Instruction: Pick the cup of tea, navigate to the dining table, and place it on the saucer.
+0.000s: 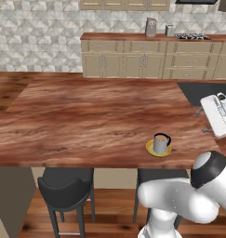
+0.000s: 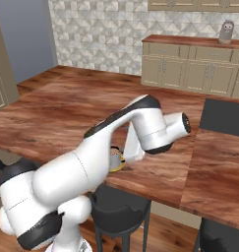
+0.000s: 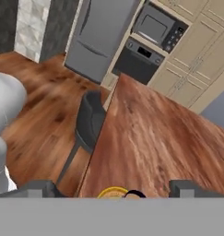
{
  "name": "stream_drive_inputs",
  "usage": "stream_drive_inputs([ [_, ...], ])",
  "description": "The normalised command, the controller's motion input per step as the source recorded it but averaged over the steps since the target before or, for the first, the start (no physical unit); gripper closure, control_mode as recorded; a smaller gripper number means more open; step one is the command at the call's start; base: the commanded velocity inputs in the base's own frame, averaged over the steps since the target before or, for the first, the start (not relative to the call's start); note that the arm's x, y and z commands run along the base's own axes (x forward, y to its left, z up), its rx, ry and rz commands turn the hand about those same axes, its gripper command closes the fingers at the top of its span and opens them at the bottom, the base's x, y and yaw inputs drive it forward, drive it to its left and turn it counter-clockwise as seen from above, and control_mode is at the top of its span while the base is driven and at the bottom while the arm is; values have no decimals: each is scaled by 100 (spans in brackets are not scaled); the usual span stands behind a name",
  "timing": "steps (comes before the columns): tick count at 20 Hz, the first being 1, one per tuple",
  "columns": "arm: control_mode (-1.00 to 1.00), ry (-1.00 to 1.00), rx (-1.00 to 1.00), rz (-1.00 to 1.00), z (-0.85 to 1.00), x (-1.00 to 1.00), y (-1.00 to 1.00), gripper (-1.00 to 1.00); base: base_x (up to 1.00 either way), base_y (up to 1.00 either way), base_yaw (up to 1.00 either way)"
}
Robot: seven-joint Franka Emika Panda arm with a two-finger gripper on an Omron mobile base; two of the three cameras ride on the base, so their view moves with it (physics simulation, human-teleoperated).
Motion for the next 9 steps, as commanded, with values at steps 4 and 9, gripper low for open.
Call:
stream_drive_inputs([
  [4,-100,-14,-15,-1,52,-26,43,-100,0,0,0],
  [9,-100,-19,-12,-3,16,-23,22,-100,0,0,0],
])
